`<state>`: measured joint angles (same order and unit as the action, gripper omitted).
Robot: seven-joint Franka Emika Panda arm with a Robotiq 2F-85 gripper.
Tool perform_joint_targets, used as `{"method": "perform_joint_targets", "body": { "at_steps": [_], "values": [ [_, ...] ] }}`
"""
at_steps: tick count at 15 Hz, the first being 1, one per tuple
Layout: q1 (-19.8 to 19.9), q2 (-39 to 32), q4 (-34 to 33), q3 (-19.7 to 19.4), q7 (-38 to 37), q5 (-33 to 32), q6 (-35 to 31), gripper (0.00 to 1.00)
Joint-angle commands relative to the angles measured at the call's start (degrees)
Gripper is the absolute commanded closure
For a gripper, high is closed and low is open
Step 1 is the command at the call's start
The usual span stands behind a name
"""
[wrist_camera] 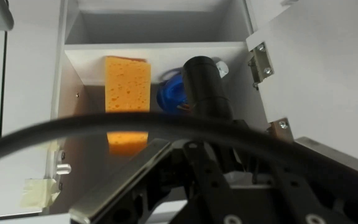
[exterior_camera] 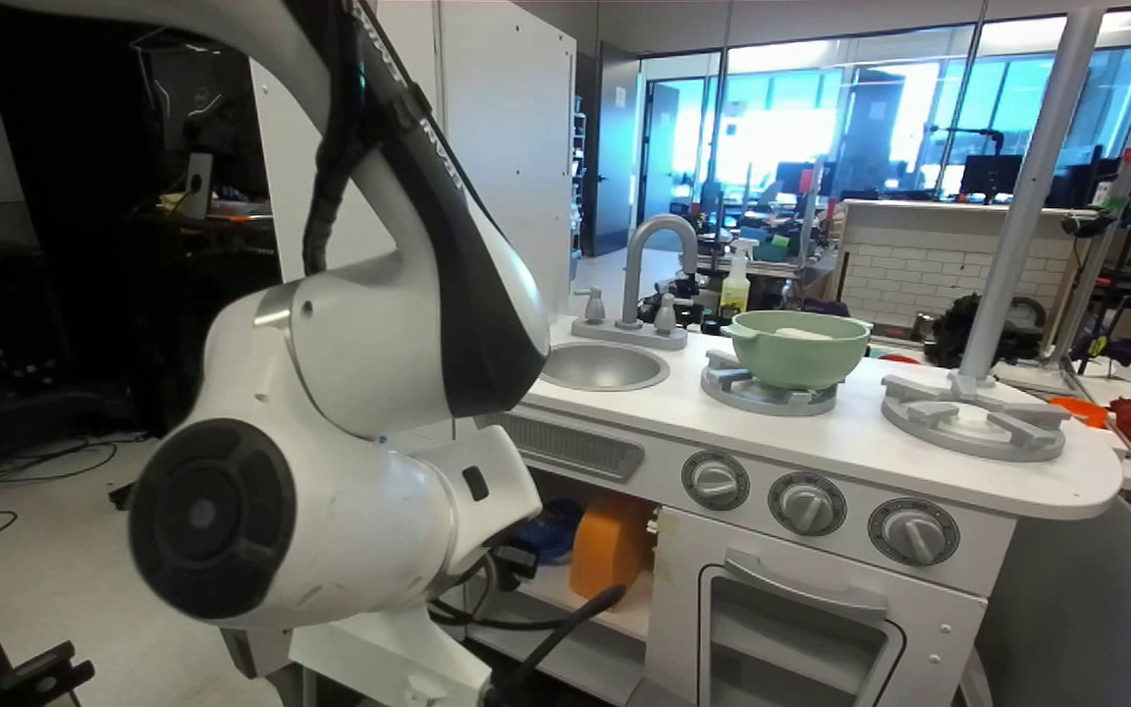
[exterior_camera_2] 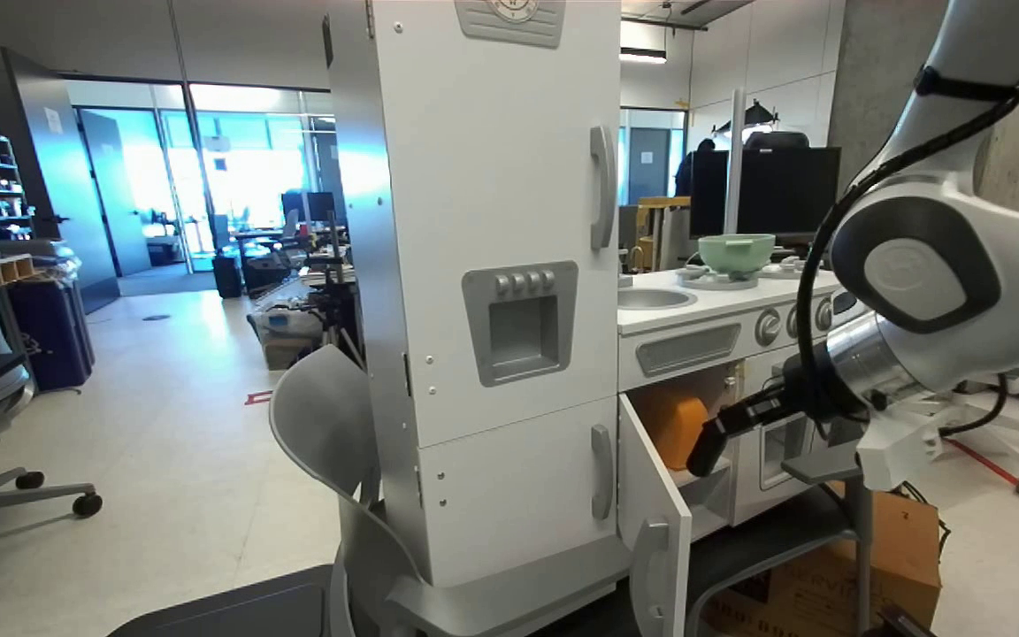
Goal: Put the orange object inside the cupboard
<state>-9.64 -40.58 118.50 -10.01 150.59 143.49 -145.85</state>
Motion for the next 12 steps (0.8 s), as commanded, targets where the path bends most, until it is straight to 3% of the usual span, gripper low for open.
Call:
{"method": "perform_joint_targets", "body": {
  "at_steps": [1,7,8,12],
  "values": [
    [-1.6,-7.3,-10.5,-2.3,2.7,1.5,1.8,0.92],
    [-1.3,-18.2,-26.3,-2.5,1.8,1.6,1.3,0.92],
    [0.9,-19.2,-28.3,-0.1,3.9,1.6,0.3,0.92],
    [2.3,-24.0,-35.1,2.1,5.0,1.5,-0.5,0.92]
  ]
}}
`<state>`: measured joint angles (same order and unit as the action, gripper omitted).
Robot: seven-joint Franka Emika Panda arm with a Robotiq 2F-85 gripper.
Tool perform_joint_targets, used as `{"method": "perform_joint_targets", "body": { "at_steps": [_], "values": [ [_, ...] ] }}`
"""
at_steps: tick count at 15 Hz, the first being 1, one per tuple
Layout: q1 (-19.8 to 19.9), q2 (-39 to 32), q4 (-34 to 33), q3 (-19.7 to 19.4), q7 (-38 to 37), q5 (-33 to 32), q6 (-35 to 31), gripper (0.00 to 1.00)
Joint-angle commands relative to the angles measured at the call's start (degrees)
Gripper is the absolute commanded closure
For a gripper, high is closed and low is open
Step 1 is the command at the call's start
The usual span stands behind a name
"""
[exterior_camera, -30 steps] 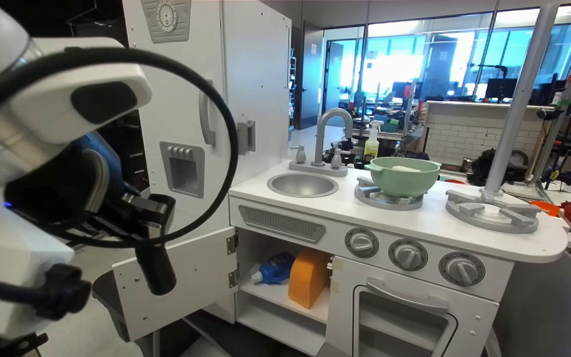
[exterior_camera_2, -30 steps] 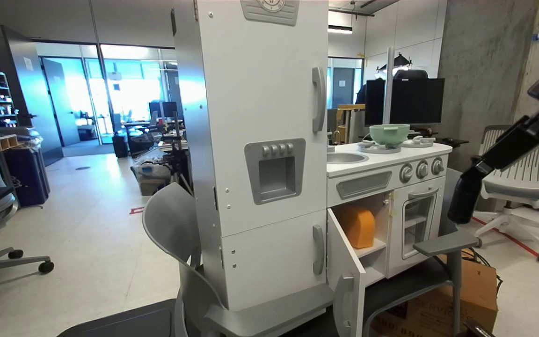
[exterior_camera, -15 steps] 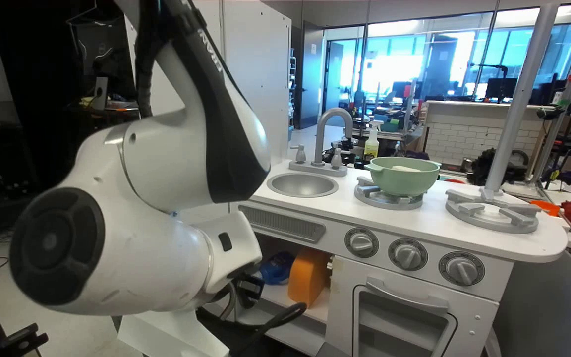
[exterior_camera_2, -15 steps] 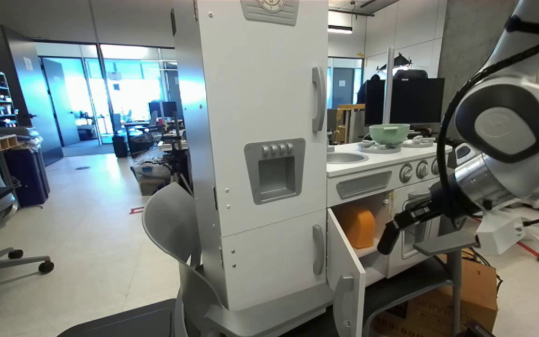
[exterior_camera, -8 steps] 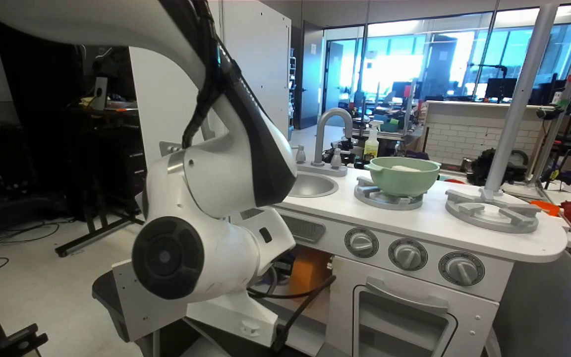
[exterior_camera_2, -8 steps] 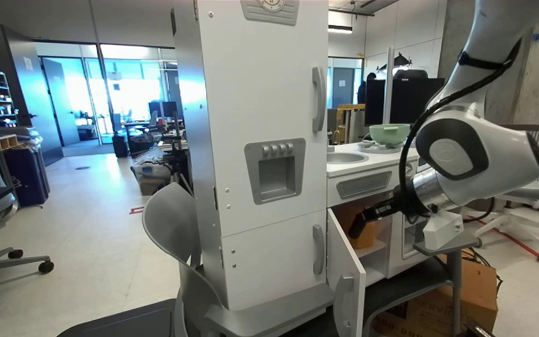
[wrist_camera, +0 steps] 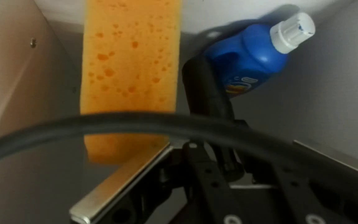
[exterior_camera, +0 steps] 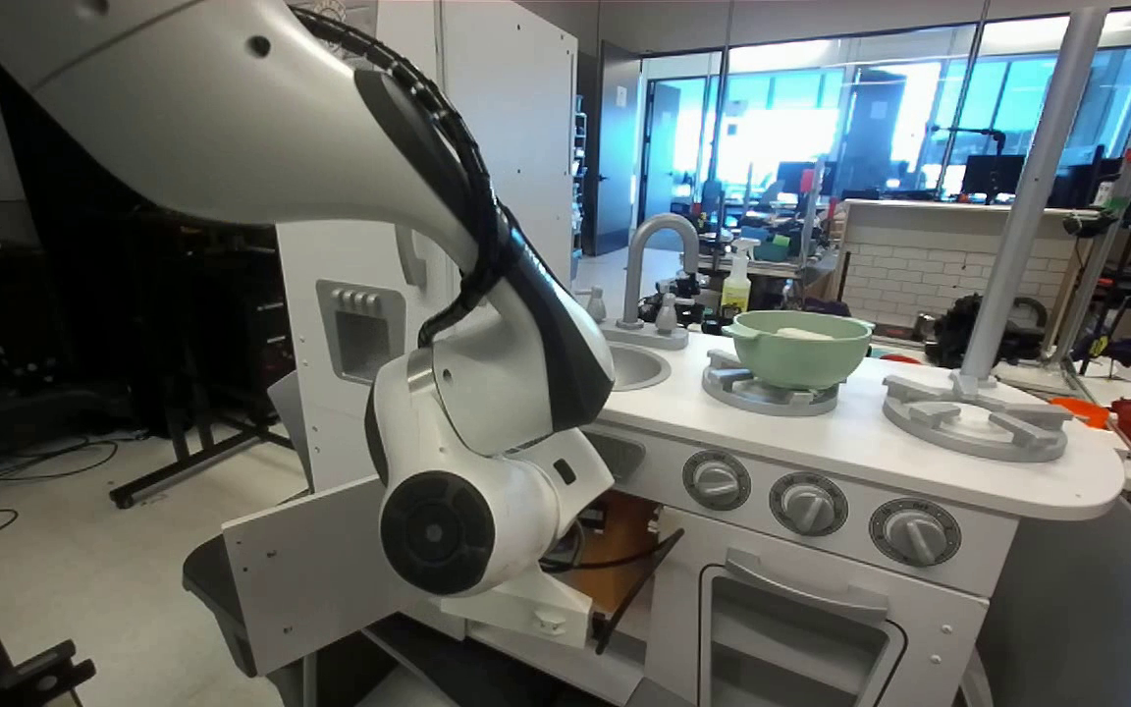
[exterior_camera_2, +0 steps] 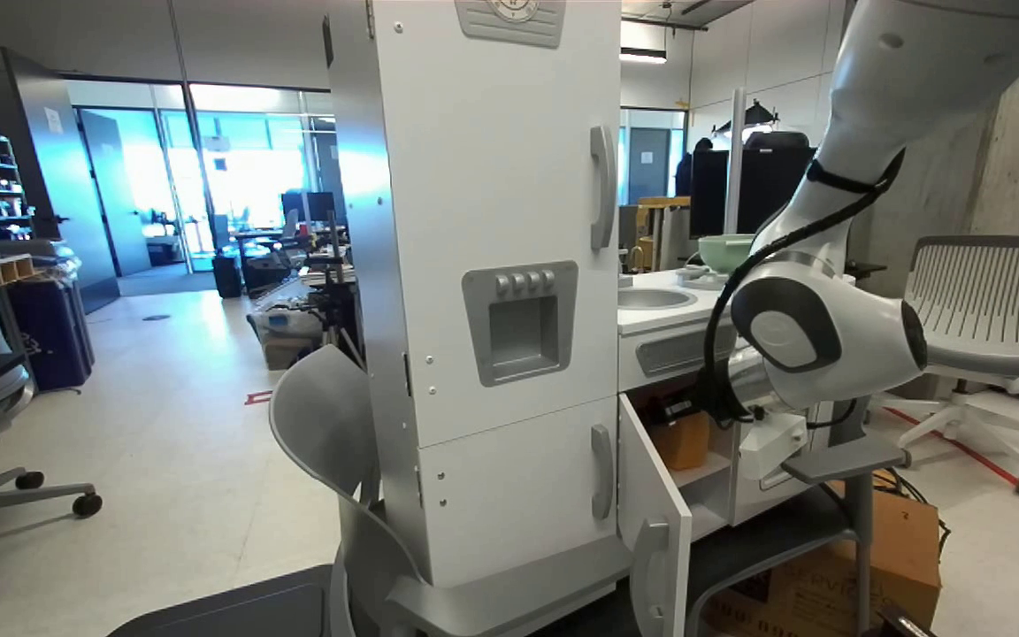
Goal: Put the orange object inside the cupboard
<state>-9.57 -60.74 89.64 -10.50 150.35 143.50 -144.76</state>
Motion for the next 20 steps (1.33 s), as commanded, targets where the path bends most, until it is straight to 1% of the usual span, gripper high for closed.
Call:
{"method": "perform_joint_targets", "body": {
  "at_steps": [1,3,4,5,9,11,13,17,19,20],
  "values": [
    [2.5,-4.7,-7.5,3.1,5.4,1.5,-1.8,0.92],
    [3.4,-6.3,-10.1,4.5,5.7,1.5,-2.6,0.92],
    [3.7,-7.3,-11.9,5.2,5.7,1.5,-3.5,0.44],
    [4.0,-7.8,-12.9,5.8,5.7,1.5,-3.8,0.42],
    [4.5,-9.5,-15.7,7.3,5.9,1.5,-5.7,0.15],
    [4.3,-9.6,-15.9,7.5,5.8,1.5,-6.2,0.01],
    [4.1,-9.2,-15.3,7.7,5.9,1.5,-6.1,0.00],
    [4.2,-6.2,-10.3,7.9,7.0,1.5,-5.8,0.00],
    [4.7,-4.0,-7.0,8.2,8.1,1.5,-5.3,0.00],
    [5.3,-0.4,-1.4,8.0,9.1,1.5,-4.1,0.00]
  ]
}}
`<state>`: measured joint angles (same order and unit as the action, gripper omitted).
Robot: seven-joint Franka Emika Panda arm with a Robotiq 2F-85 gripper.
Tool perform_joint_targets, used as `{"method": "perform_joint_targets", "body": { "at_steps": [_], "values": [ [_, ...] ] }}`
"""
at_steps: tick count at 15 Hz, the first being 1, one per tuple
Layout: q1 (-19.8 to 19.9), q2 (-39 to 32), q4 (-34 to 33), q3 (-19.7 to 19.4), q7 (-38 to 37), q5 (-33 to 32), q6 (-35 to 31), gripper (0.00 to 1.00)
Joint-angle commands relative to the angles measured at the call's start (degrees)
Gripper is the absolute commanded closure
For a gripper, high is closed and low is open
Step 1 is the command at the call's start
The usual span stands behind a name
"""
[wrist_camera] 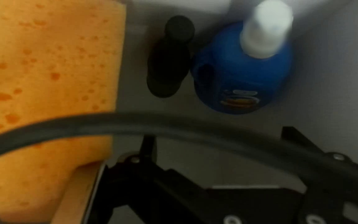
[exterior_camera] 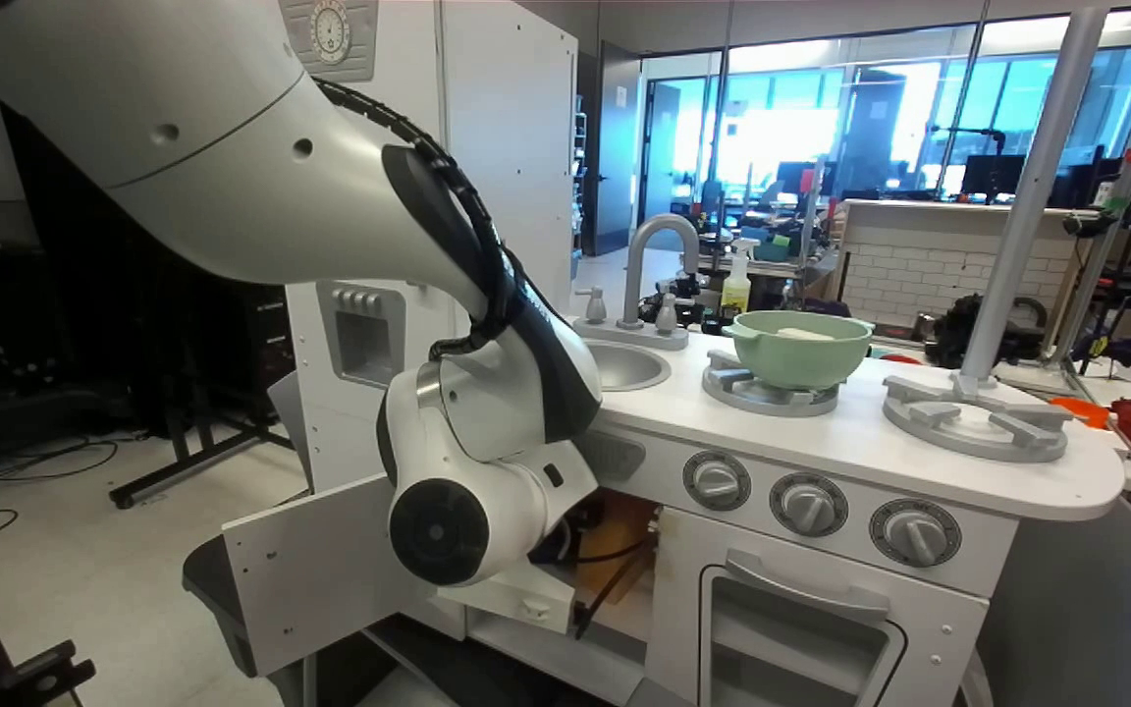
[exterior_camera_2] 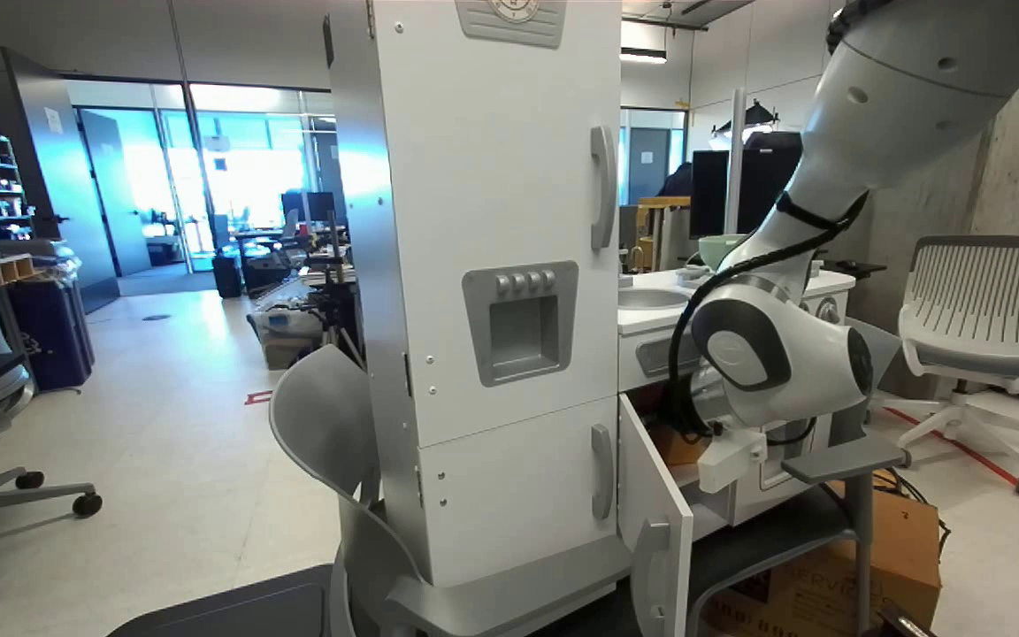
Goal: Put the orange object inside the cupboard
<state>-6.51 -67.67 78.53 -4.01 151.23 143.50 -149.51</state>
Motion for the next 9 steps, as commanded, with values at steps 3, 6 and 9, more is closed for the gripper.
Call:
{"method": "perform_joint_targets", "body": {
  "at_steps": [3,6,9],
  "values": [
    [1.9,11.8,17.3,0.8,8.0,1.6,0.9,0.00],
    [1.2,17.6,25.3,-0.5,7.3,1.6,2.7,0.00],
    [-3.8,22.8,32.0,-5.5,4.1,1.6,5.3,0.00]
  ]
}}
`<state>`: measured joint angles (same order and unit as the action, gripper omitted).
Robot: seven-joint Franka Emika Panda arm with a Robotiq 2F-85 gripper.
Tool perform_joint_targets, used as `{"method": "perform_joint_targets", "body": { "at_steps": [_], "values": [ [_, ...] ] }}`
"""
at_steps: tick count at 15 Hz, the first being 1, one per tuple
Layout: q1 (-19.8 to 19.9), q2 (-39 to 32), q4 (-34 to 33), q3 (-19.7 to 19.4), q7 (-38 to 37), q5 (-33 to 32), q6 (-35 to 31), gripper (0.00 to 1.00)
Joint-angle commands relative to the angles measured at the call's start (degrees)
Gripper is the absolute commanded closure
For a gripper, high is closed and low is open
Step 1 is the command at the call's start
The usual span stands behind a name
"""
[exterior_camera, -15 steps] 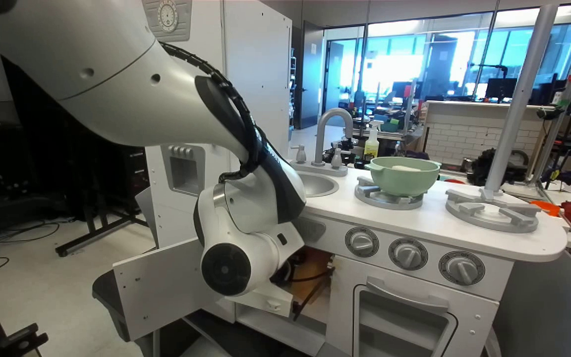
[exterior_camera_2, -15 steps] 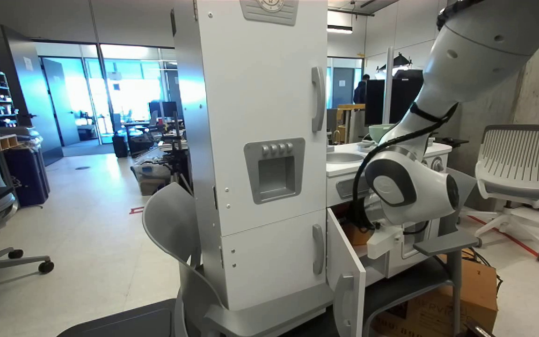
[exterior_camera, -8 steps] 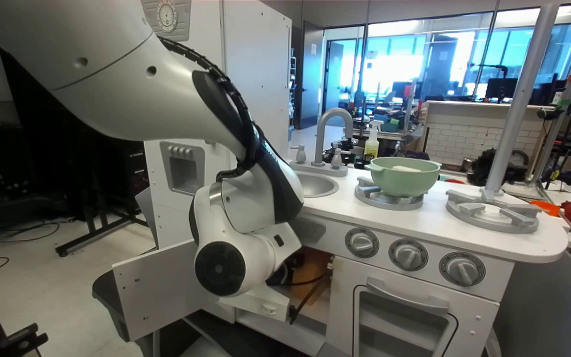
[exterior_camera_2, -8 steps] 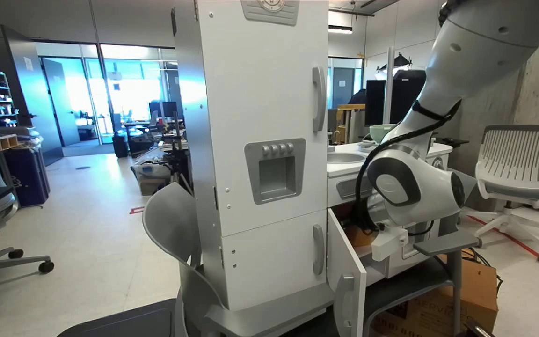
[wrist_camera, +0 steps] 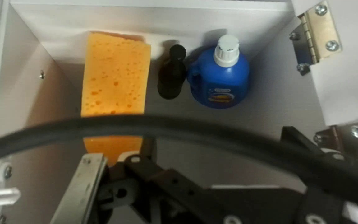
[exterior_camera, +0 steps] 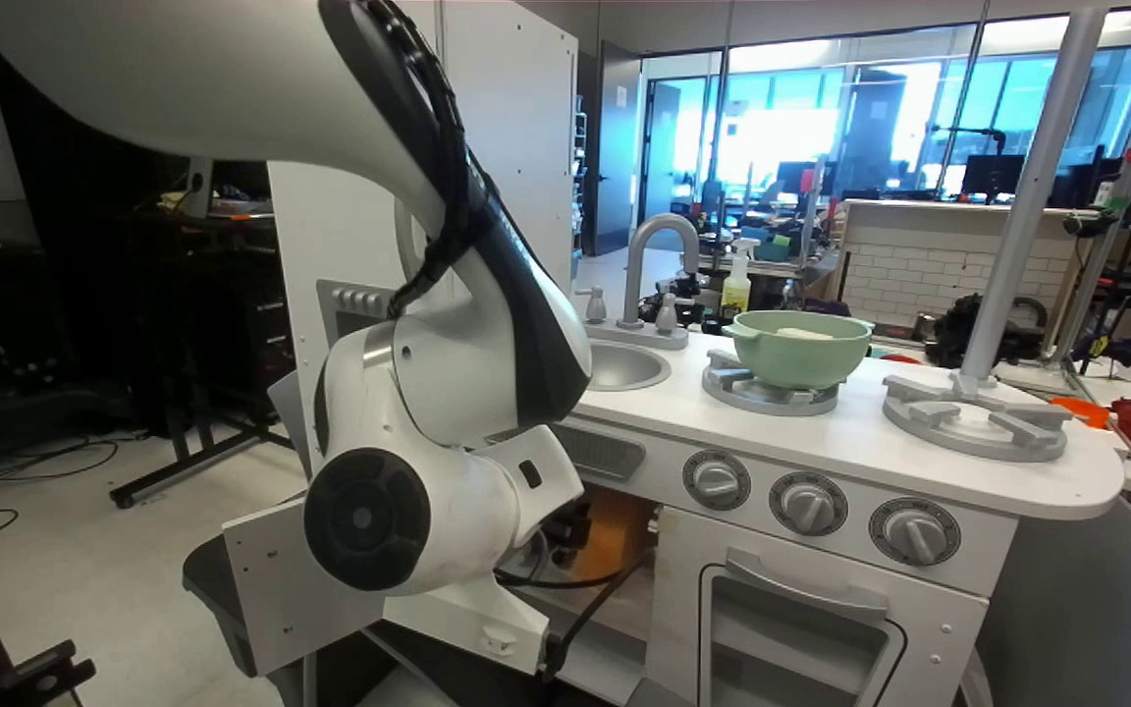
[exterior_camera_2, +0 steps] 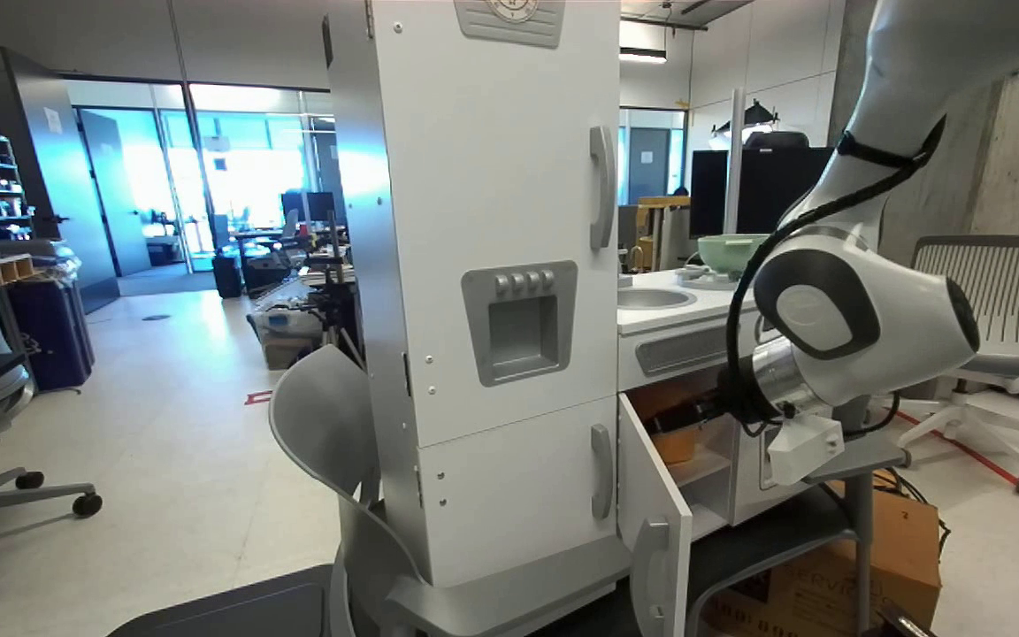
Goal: Put the orange object inside the cupboard
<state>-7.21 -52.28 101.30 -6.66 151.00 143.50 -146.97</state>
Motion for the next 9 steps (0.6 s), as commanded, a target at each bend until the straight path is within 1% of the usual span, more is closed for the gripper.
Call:
{"method": "perform_joint_targets", "body": {
  "at_steps": [1,3,4,5,9],
  "values": [
    [-4.1,10.0,12.2,-3.5,4.6,1.5,2.5,0.00],
    [-6.7,15.9,18.1,-4.3,4.7,1.4,0.0,0.00],
    [-8.2,18.4,19.9,-4.3,4.3,1.3,-2.3,0.00],
    [-8.9,21.3,22.1,-4.2,3.0,-0.1,-4.1,0.00],
    [-12.9,32.8,28.6,-2.1,-1.6,-4.6,-16.3,0.00]
  ]
}}
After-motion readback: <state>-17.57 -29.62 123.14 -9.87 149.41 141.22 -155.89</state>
